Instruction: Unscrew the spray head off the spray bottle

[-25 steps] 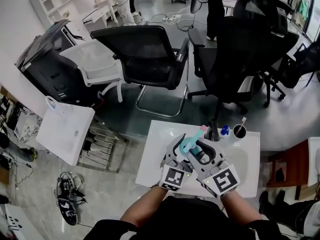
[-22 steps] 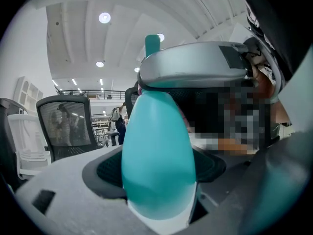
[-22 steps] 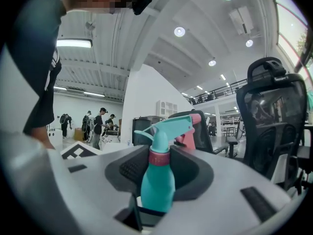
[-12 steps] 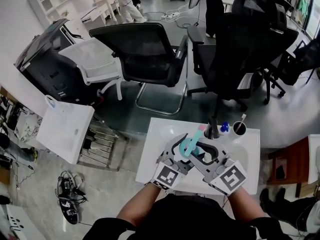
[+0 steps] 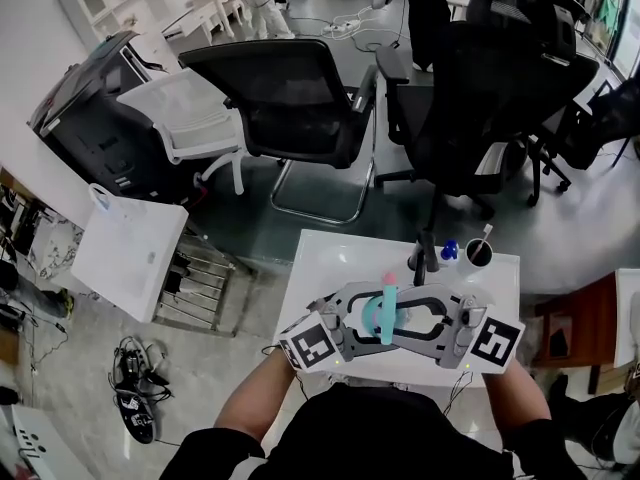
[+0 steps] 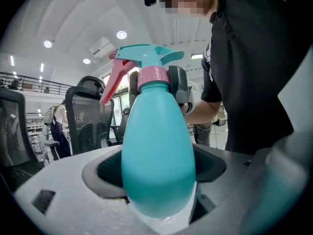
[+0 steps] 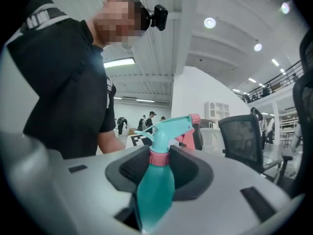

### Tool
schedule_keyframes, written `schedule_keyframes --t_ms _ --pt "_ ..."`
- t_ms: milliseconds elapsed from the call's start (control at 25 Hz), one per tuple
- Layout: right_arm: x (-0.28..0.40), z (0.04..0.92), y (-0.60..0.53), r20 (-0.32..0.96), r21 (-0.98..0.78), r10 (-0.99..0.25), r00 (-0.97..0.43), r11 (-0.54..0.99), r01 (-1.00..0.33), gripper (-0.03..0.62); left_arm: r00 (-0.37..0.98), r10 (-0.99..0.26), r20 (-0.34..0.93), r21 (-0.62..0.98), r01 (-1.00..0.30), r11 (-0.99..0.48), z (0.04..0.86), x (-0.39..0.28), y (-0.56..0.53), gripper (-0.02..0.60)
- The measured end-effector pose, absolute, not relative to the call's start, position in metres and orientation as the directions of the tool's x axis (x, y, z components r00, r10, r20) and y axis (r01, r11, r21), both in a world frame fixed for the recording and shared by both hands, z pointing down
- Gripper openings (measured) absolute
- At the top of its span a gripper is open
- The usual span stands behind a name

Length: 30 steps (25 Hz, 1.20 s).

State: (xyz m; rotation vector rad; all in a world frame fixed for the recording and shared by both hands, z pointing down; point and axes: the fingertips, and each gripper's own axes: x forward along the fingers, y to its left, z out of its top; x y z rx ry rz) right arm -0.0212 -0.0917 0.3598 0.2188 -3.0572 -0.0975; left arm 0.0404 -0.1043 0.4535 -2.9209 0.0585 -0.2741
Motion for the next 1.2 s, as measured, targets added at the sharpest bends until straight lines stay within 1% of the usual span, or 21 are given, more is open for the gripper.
schedule_keyframes --t_ms 120,240,320,360,400,600,680,720,800,960,1200 --pt "-0.020 0.361 -0.091 0.075 0.074 -0.120 -0.990 0.991 -0.114 0.137 0.983 -0.044 0.178 -0.202 -0.007 -0.979 0.452 0.041 -0.103 0.400" --pt "-0.022 0.363 -0.099 0.054 0.091 -0.173 -0.983 0.982 -0.168 0.147 0.982 -0.099 0.161 -0.193 -0.067 -0.979 0.453 0.040 -0.112 0.400" --pt "-0.023 0.363 -0.108 0.037 0.090 -0.229 -0.973 0.970 -0.225 0.239 0.973 -0.161 0.164 -0.197 -0.128 -0.972 0.456 0.037 -0.123 0.400" --pt "-0.022 0.362 -0.113 0.022 0.080 -0.258 -0.966 0.963 -0.255 0.262 0.967 -0.193 0.165 -0.198 -0.159 -0.967 0.457 0.036 -0.128 0.400" --pt "-0.021 0.361 -0.118 0.005 0.067 -0.290 -0.957 0.955 -0.289 0.272 0.961 -0.225 0.164 -0.199 -0.191 -0.961 0.458 0.034 -0.134 0.400" --pt "-0.016 0.366 -0.136 -0.030 -0.007 -0.433 -0.901 0.901 -0.433 0.268 0.888 -0.432 0.160 -0.225 -0.393 -0.891 0.462 0.022 -0.163 0.400" --pt "-0.016 0.369 -0.139 -0.044 -0.029 -0.483 -0.875 0.876 -0.482 0.246 0.840 -0.521 0.151 -0.230 -0.483 -0.845 0.461 0.015 -0.174 0.400" --pt "-0.015 0.369 -0.142 -0.058 -0.038 -0.510 -0.858 0.860 -0.508 0.245 0.815 -0.561 0.147 -0.227 -0.524 -0.821 0.460 0.011 -0.180 0.400" --pt "-0.013 0.367 -0.147 -0.095 -0.042 -0.558 -0.824 0.829 -0.557 0.229 0.767 -0.625 0.143 -0.219 -0.591 -0.776 0.461 0.007 -0.188 0.400" --pt "-0.013 0.365 -0.153 -0.124 -0.060 -0.608 -0.784 0.793 -0.606 0.189 0.690 -0.706 0.160 -0.209 -0.676 -0.707 0.468 0.001 -0.196 0.400" --pt "-0.015 0.373 -0.161 -0.080 -0.086 -0.648 -0.757 0.761 -0.643 0.184 0.607 -0.765 0.218 -0.249 -0.723 -0.644 0.483 0.000 -0.200 0.400"
